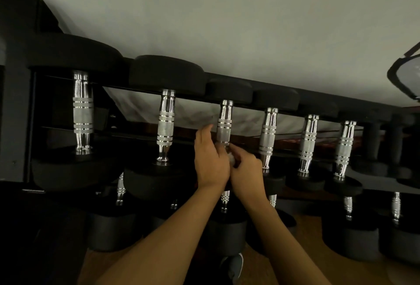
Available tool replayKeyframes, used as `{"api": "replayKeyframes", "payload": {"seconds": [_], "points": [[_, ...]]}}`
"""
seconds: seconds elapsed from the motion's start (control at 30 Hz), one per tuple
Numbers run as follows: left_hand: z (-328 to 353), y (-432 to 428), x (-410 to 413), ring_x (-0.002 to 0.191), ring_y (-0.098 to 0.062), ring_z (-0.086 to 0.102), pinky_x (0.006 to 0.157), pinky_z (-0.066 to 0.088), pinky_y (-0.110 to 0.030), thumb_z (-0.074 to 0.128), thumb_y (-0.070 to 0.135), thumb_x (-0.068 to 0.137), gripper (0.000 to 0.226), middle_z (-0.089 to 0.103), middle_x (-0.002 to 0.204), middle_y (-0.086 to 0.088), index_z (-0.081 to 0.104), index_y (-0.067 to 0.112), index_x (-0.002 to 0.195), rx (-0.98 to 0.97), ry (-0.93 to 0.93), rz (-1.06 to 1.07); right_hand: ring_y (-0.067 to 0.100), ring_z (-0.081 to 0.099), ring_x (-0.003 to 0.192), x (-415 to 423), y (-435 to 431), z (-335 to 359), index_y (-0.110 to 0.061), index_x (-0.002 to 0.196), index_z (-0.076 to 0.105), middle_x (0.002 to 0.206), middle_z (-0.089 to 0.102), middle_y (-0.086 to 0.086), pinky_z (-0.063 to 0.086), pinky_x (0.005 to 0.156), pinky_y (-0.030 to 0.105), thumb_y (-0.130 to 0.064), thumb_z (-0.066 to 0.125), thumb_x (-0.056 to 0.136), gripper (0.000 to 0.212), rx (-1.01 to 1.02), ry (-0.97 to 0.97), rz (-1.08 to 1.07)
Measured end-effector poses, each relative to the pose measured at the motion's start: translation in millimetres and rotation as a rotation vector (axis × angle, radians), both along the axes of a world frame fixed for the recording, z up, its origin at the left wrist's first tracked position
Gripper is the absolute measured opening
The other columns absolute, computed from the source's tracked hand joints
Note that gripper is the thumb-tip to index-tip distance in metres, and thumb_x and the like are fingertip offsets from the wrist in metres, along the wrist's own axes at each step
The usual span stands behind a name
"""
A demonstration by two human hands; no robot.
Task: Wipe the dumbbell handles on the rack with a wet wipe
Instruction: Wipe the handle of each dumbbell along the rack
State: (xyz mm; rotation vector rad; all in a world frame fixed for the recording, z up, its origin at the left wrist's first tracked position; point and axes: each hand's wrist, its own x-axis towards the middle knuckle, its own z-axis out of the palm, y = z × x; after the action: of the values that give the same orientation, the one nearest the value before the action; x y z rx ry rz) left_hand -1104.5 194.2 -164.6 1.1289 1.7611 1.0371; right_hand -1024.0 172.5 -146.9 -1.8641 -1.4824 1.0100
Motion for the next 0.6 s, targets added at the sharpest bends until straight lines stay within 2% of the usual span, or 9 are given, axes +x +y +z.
{"api": "replayKeyframes", "payload": {"seconds": [0.13, 0.23, 0.27, 0.33, 0.4, 0.5, 0.6], "points": [[1, 1, -3, 0.117, -0.015, 0.053, 0.097, 0.049, -0.028, 0.052, -0.004, 0.087, 0.043, 0.049, 0.131, -0.005, 0.052, 0.012, 0.127, 0.035, -0.044, 0.024, -0.015, 0.061, 0.08, 6, -8, 2, -0.013, 0.122, 0.062, 0.093, 0.067, -0.011, 0.047, 0.069, 0.003, -0.007, 0.065, 0.089, 0.034, -0.052, 0.044, -0.07], [15, -7, -10, 0.109, 0.0, 0.051, 0.088, 0.041, -0.005, 0.059, -0.001, 0.087, 0.038, 0.05, 0.124, 0.0, 0.056, 0.016, 0.12, 0.068, -0.104, 0.008, -0.002, 0.066, 0.084, 16, -3, 5, -0.016, 0.108, 0.065, 0.091, 0.068, -0.009, 0.055, 0.072, 0.014, -0.008, 0.071, 0.084, 0.025, -0.033, 0.072, -0.165], [21, -12, -14, 0.106, 0.002, 0.052, 0.085, 0.039, -0.002, 0.062, -0.001, 0.085, 0.035, 0.052, 0.12, 0.003, 0.058, 0.017, 0.116, 0.091, -0.105, -0.02, 0.004, 0.067, 0.083, 18, 0, 5, -0.016, 0.101, 0.066, 0.089, 0.069, -0.007, 0.057, 0.071, 0.019, -0.01, 0.073, 0.083, 0.02, -0.022, 0.063, -0.175], [32, -24, -25, 0.097, 0.0, 0.057, 0.082, 0.042, -0.005, 0.063, -0.003, 0.083, 0.03, 0.06, 0.105, 0.005, 0.063, 0.016, 0.106, 0.124, -0.121, -0.078, 0.012, 0.068, 0.079, 19, 7, 4, -0.016, 0.092, 0.064, 0.086, 0.069, -0.002, 0.058, 0.066, 0.024, -0.012, 0.074, 0.081, 0.015, -0.011, 0.052, -0.17], [41, -24, -39, 0.087, -0.005, 0.062, 0.077, 0.048, -0.012, 0.061, -0.004, 0.082, 0.026, 0.065, 0.091, 0.006, 0.066, 0.016, 0.096, 0.086, -0.178, -0.14, 0.012, 0.065, 0.081, 18, 18, 3, -0.018, 0.088, 0.063, 0.091, 0.066, -0.001, 0.053, 0.064, 0.017, -0.013, 0.074, 0.08, 0.014, 0.026, 0.0, -0.147], [43, -10, -51, 0.079, -0.01, 0.067, 0.074, 0.056, -0.023, 0.062, 0.005, 0.084, 0.017, 0.068, 0.085, 0.005, 0.067, 0.02, 0.091, -0.135, -0.199, -0.282, 0.012, 0.059, 0.085, 18, 34, 3, -0.022, 0.084, 0.061, 0.103, 0.056, 0.002, 0.046, 0.065, 0.008, -0.012, 0.075, 0.078, 0.018, 0.071, -0.048, -0.128], [40, 2, -47, 0.067, -0.011, 0.07, 0.07, 0.06, -0.033, 0.062, 0.011, 0.086, 0.014, 0.068, 0.083, 0.001, 0.064, 0.017, 0.098, -0.322, -0.128, -0.429, 0.006, 0.055, 0.078, 16, 46, 8, -0.02, 0.08, 0.06, 0.096, 0.054, 0.001, 0.045, 0.063, 0.01, -0.014, 0.076, 0.079, 0.016, 0.088, -0.052, -0.15]]}}
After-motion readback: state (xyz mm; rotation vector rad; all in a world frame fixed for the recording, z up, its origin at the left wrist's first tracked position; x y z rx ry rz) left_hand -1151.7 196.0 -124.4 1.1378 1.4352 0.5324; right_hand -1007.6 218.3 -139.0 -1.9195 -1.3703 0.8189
